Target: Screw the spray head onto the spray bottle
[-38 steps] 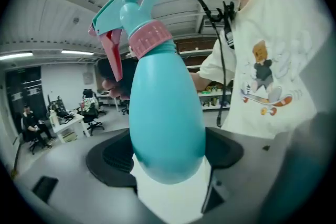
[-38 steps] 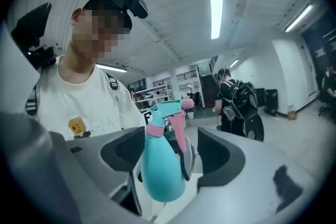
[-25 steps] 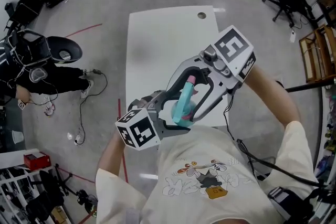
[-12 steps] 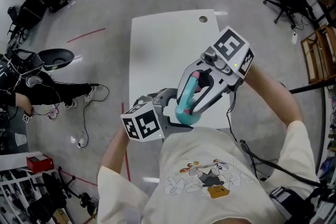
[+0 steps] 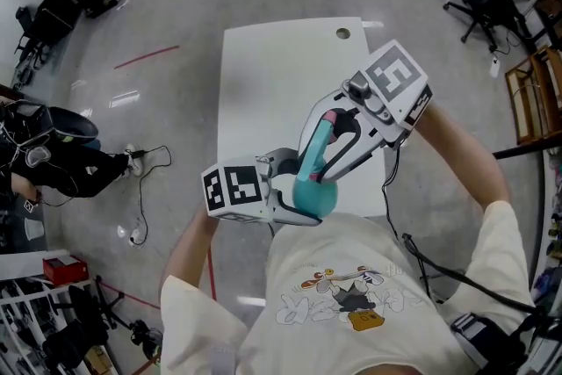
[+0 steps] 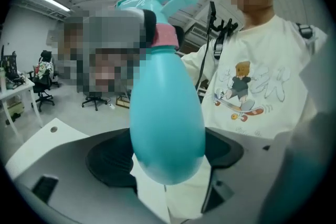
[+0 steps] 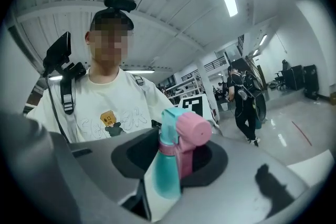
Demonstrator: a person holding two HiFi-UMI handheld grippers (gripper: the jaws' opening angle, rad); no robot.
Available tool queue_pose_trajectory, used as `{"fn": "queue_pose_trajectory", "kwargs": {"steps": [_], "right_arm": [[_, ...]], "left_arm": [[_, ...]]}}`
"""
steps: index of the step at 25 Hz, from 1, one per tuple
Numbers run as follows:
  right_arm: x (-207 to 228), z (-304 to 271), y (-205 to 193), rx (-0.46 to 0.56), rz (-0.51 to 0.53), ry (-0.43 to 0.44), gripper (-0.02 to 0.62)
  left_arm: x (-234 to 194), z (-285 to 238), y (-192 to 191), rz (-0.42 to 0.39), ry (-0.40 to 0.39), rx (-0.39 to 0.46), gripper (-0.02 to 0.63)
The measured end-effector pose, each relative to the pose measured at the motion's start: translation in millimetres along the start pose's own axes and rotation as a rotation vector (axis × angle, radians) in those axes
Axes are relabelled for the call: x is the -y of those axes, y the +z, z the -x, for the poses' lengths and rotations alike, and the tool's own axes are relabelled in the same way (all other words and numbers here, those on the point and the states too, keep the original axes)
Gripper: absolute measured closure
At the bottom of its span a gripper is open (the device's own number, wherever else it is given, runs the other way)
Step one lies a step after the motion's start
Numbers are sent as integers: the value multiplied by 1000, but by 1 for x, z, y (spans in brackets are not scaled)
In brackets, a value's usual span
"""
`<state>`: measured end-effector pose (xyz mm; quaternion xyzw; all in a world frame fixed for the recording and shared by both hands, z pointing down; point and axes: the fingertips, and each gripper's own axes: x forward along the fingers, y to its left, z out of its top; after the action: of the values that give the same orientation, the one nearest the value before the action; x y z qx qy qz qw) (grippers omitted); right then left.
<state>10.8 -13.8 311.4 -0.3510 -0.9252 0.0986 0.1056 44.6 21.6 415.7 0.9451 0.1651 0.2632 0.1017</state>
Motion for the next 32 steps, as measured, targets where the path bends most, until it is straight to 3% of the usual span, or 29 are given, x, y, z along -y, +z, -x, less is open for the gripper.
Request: {"fn": "queue_pose_trajectory", "kwargs": {"steps": [4,6,9,14,18,25,32], "right_arm": [[-1,-1,16,47,41,3,460],[-2,-1,16,31,42,10,460],[-5,-1,10,-15,29,41,460],[-5,-3,15,32,9,37,460],[5,3,10,53,-27,-56,460],[44,33,-10,45,-125,-303,460],[81,45,-21,25,-213,-536,460]], "left_arm": [[18,6,16,87,-129,117,202],[23,5,18,119,-166,129,202],[24,1,16,129,-157,81,201],[21,5,16,121,-84,91,201],[5,4,13,165,38,108,201],[-57,3,-4,322,397,39,202],[-104,29,-29,357,787,-27,201]]}}
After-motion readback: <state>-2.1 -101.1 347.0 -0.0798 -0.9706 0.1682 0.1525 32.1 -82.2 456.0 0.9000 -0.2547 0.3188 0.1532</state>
